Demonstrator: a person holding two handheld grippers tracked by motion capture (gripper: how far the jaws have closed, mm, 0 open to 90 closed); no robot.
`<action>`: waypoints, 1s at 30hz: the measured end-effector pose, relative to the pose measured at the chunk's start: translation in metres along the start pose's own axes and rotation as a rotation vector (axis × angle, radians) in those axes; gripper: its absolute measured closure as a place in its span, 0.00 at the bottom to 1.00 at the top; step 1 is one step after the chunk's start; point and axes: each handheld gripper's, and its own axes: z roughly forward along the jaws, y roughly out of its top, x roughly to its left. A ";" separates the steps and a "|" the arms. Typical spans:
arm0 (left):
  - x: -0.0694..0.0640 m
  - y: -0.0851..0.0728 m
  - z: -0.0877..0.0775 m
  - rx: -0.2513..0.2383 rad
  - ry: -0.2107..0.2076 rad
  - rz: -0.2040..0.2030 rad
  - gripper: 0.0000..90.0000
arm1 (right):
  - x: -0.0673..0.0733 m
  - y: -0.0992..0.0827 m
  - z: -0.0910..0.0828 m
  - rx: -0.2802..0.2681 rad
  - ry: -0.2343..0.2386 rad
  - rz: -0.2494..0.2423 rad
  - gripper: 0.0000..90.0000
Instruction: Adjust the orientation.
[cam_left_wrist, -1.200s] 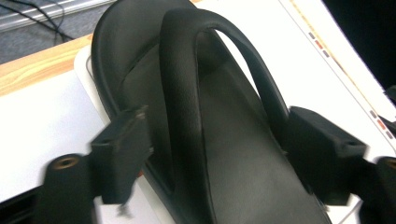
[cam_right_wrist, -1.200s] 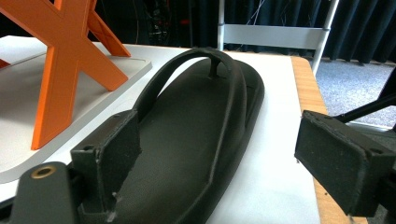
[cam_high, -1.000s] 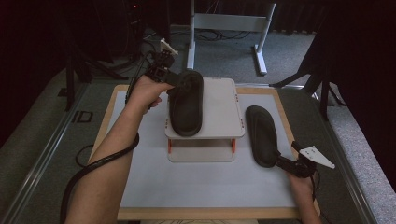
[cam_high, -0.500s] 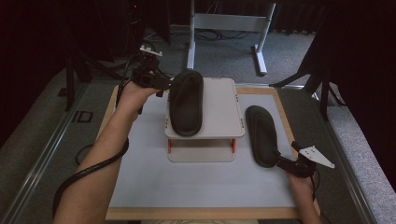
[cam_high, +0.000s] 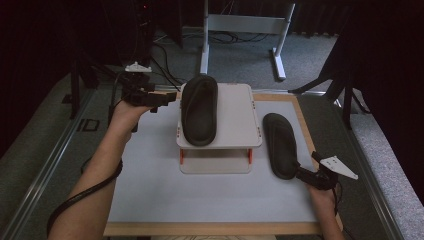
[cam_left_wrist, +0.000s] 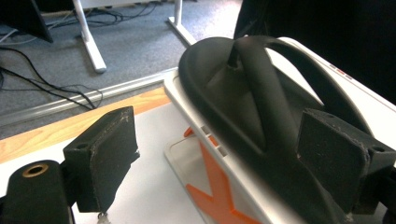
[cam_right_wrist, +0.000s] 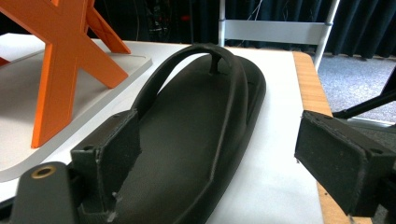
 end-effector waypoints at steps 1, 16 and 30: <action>0.004 -0.006 -0.003 -0.025 0.008 0.000 0.14 | 0.000 0.000 0.000 0.002 -0.001 -0.001 0.15; 0.020 -0.060 -0.012 -0.119 0.039 0.012 0.14 | 0.002 0.000 0.000 0.013 -0.014 -0.018 0.14; 0.030 -0.117 -0.015 -0.212 0.045 0.038 0.14 | 0.002 0.001 0.006 0.074 0.015 -0.021 0.12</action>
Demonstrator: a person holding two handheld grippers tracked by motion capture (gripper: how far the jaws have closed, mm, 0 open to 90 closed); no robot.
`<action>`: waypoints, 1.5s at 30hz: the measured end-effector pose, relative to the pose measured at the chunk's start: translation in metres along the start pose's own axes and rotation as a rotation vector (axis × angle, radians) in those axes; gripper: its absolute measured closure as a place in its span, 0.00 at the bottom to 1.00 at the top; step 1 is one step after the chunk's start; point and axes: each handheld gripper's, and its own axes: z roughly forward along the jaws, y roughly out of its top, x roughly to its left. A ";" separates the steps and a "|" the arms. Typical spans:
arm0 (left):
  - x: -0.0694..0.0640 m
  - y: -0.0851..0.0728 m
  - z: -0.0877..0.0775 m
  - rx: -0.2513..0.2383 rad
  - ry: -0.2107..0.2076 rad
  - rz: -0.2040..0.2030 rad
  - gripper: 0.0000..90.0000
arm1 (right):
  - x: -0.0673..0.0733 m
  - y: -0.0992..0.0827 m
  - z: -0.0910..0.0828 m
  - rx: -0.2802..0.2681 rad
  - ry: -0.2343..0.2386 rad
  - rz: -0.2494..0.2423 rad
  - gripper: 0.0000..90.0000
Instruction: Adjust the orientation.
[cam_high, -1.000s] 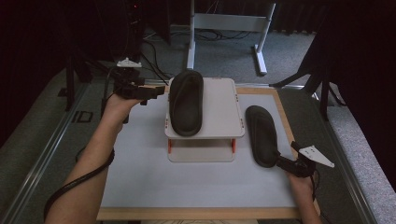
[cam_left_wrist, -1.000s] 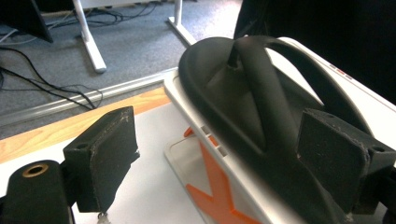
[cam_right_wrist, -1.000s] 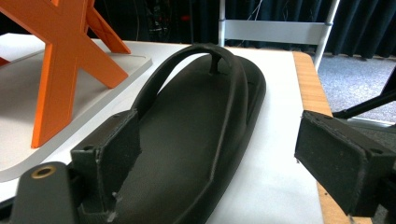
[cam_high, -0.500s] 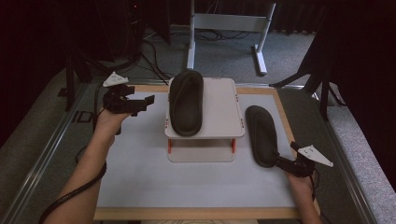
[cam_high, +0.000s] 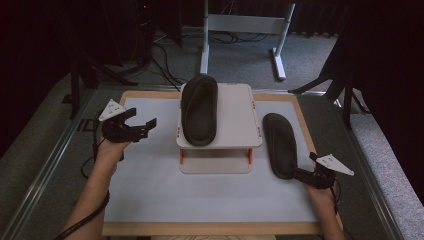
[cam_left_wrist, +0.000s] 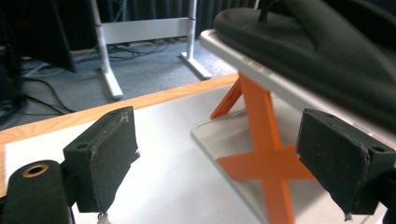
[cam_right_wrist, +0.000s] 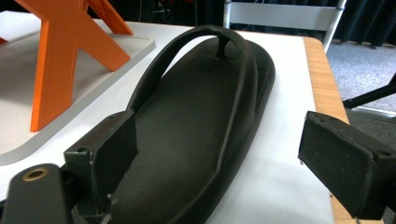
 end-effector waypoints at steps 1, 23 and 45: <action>-0.001 -0.004 0.000 -0.005 0.002 0.008 0.14 | 0.000 0.000 0.000 0.003 0.001 0.000 0.12; 0.007 -0.094 -0.016 -0.062 0.013 -0.013 0.11 | -0.006 0.031 0.002 0.106 -0.004 0.033 0.14; 0.005 -0.142 -0.027 -0.088 0.042 0.037 0.09 | -0.033 0.108 0.021 0.276 0.069 0.013 0.25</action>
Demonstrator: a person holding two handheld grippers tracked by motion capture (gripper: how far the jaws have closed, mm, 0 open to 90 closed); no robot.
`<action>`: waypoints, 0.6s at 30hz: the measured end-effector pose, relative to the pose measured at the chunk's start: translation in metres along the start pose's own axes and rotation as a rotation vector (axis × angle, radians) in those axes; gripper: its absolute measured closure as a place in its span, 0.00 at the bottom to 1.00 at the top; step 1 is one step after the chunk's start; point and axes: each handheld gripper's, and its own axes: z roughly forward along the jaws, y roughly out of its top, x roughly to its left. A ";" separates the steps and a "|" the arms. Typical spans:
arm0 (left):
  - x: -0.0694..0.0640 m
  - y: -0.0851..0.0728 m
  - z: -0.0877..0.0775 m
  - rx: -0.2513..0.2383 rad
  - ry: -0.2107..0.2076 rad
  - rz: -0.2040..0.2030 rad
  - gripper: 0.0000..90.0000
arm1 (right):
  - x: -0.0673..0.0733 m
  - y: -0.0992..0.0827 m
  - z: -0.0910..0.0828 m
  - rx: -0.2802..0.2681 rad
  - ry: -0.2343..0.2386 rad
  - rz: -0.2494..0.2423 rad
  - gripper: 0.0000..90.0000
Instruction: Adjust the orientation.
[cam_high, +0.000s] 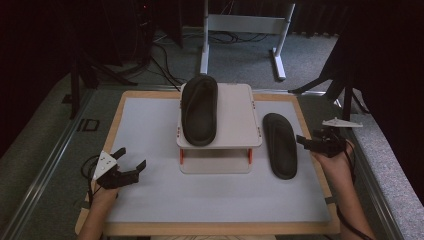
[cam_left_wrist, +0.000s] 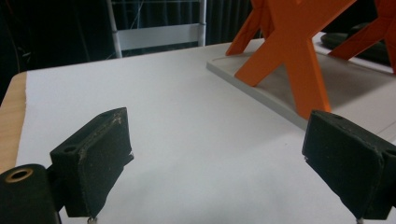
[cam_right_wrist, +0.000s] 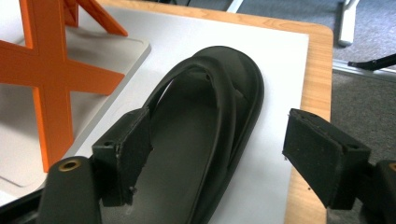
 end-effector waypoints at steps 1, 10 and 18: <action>0.000 0.000 0.000 -0.006 -0.005 -0.009 0.09 | 0.000 0.005 0.001 0.011 -0.002 -0.011 0.26; -0.001 -0.004 -0.005 -0.049 -0.001 -0.027 0.02 | -0.002 0.039 0.017 0.123 0.048 -0.076 0.38; 0.001 -0.006 -0.009 -0.079 -0.004 -0.060 0.00 | -0.006 0.062 0.040 0.247 0.080 -0.138 0.43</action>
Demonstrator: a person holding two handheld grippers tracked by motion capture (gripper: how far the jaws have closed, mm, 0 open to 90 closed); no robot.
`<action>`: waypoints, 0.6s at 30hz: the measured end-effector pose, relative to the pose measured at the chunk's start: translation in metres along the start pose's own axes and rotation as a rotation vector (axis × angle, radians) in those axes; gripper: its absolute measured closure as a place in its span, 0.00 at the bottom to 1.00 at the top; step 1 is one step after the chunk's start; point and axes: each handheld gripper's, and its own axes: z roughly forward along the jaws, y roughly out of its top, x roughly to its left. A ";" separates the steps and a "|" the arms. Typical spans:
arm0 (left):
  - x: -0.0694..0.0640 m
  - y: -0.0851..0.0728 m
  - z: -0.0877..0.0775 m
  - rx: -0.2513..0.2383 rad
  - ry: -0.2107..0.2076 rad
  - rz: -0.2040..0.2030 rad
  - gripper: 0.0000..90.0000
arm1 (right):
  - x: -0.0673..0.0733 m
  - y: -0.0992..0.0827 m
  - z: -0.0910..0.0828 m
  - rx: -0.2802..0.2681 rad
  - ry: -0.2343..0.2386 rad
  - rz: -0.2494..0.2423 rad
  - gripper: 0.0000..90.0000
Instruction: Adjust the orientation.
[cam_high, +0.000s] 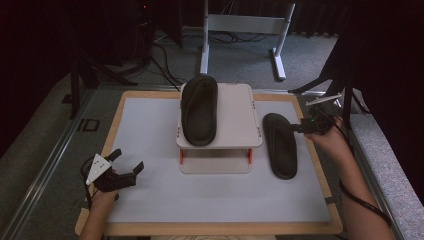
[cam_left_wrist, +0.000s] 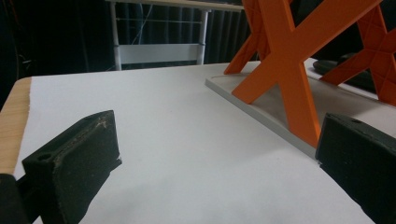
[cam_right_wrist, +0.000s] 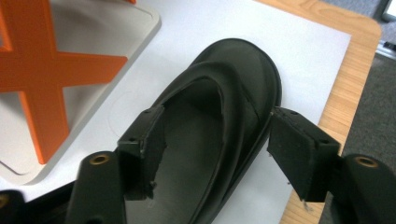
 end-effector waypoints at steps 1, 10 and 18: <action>0.000 0.000 0.000 -0.001 0.001 0.002 0.00 | -0.001 0.002 0.002 0.016 0.005 -0.004 0.43; -0.004 0.000 0.000 0.004 0.017 0.031 0.00 | -0.010 0.012 0.024 0.135 0.022 -0.020 0.47; -0.006 0.000 0.001 0.009 0.017 0.051 0.00 | -0.017 0.008 0.046 0.229 0.016 -0.002 0.52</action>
